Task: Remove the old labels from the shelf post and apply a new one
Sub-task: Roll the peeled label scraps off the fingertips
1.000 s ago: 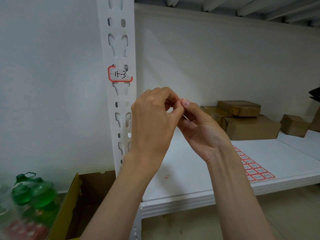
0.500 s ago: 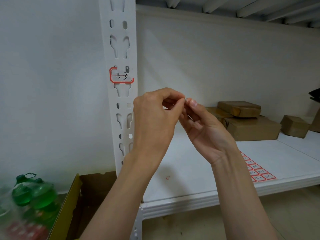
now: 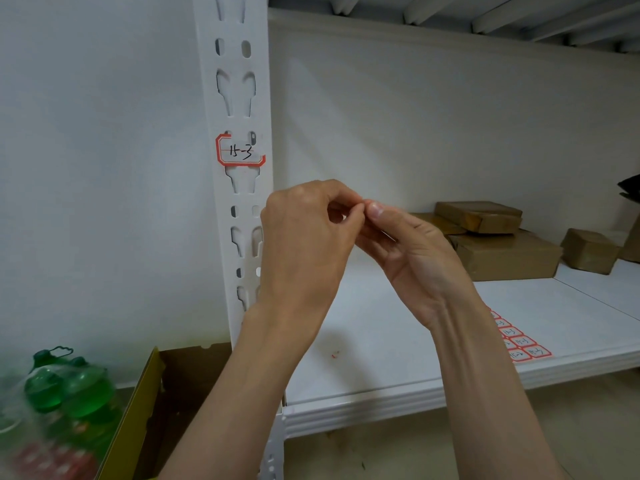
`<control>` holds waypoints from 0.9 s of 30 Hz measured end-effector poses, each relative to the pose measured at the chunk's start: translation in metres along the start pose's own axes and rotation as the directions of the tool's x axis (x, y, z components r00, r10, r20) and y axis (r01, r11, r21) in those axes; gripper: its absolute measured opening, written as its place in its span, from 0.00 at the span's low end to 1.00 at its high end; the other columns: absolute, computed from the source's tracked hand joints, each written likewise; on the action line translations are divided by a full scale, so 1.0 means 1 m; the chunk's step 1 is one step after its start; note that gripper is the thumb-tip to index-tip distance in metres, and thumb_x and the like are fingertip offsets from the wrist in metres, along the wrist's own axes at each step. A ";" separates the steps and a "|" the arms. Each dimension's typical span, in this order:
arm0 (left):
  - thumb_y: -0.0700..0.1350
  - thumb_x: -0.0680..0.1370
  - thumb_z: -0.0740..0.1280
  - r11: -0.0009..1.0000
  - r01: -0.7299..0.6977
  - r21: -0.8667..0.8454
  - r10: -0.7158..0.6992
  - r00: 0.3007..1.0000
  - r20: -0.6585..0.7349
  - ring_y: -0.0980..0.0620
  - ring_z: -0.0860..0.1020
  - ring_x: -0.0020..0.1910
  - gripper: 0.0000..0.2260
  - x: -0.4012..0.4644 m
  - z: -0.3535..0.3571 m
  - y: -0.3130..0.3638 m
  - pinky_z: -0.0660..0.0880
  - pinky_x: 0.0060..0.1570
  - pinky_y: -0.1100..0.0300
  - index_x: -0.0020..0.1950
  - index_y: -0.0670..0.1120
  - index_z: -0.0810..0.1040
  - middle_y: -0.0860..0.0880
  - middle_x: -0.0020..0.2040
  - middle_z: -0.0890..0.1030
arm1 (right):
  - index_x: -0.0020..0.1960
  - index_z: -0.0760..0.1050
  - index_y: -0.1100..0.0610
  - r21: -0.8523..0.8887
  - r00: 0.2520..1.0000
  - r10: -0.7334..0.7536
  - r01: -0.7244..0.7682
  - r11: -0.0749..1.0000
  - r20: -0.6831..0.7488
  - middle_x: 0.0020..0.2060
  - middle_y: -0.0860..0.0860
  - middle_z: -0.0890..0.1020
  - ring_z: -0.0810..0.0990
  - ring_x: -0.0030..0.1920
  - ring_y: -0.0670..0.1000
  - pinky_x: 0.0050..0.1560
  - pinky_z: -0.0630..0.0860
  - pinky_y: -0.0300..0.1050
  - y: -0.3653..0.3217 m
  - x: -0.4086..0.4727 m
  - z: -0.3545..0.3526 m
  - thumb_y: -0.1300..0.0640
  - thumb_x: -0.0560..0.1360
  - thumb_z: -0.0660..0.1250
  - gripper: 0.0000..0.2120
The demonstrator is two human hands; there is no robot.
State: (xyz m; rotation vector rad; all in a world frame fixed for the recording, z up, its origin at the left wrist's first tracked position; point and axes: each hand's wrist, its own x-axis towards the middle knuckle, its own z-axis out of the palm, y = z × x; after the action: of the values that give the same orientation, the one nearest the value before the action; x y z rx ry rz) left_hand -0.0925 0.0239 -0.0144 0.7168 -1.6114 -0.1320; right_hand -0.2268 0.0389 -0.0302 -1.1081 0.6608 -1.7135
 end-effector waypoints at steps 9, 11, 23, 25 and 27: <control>0.44 0.73 0.73 0.992 -0.065 0.110 0.073 0.995 -0.074 0.54 0.79 0.37 0.04 -0.003 0.003 0.004 0.79 0.40 0.52 0.40 0.45 0.80 0.53 0.36 0.81 | 0.54 0.81 0.68 0.057 0.999 -0.012 0.010 0.998 0.042 0.47 0.57 0.86 0.86 0.48 0.51 0.52 0.82 0.42 0.003 -0.002 0.002 0.61 0.73 0.69 0.13; 0.43 0.74 0.72 0.994 -0.083 0.075 0.088 0.994 -0.069 0.54 0.80 0.37 0.03 -0.001 0.004 0.001 0.79 0.40 0.53 0.41 0.45 0.82 0.52 0.37 0.81 | 0.57 0.80 0.67 0.101 0.999 -0.011 0.007 0.995 0.047 0.46 0.56 0.86 0.86 0.45 0.49 0.55 0.82 0.43 0.004 -0.001 0.001 0.62 0.76 0.67 0.13; 0.37 0.73 0.71 0.976 -0.211 0.059 0.203 0.972 0.115 0.49 0.83 0.37 0.06 0.006 0.001 -0.010 0.80 0.39 0.49 0.43 0.44 0.88 0.48 0.38 0.85 | 0.47 0.80 0.62 -0.026 0.996 0.087 -0.087 0.996 0.026 0.38 0.51 0.82 0.80 0.38 0.45 0.44 0.80 0.36 0.008 0.004 -0.006 0.57 0.71 0.69 0.09; 0.36 0.73 0.72 0.986 -0.164 0.021 0.158 0.971 0.178 0.49 0.84 0.39 0.07 0.009 -0.002 -0.010 0.80 0.41 0.51 0.45 0.45 0.89 0.48 0.39 0.86 | 0.48 0.79 0.61 0.023 0.992 0.117 -0.118 0.993 0.051 0.36 0.49 0.80 0.78 0.34 0.43 0.43 0.78 0.35 0.010 0.004 -0.003 0.56 0.73 0.67 0.09; 0.35 0.74 0.72 0.994 -0.108 0.029 0.099 0.968 0.229 0.49 0.84 0.41 0.09 0.009 -0.005 -0.009 0.79 0.45 0.53 0.48 0.46 0.89 0.48 0.41 0.87 | 0.48 0.79 0.60 0.101 0.990 0.135 -0.139 0.985 0.049 0.36 0.49 0.79 0.76 0.34 0.43 0.43 0.77 0.34 0.014 0.005 -0.003 0.57 0.77 0.65 0.07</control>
State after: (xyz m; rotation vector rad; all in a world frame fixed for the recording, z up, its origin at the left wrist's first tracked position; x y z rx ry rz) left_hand -0.0846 0.0134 -0.0096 0.6653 -1.8723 -0.1081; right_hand -0.2241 0.0288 -0.0408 -1.0005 0.6005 -1.5848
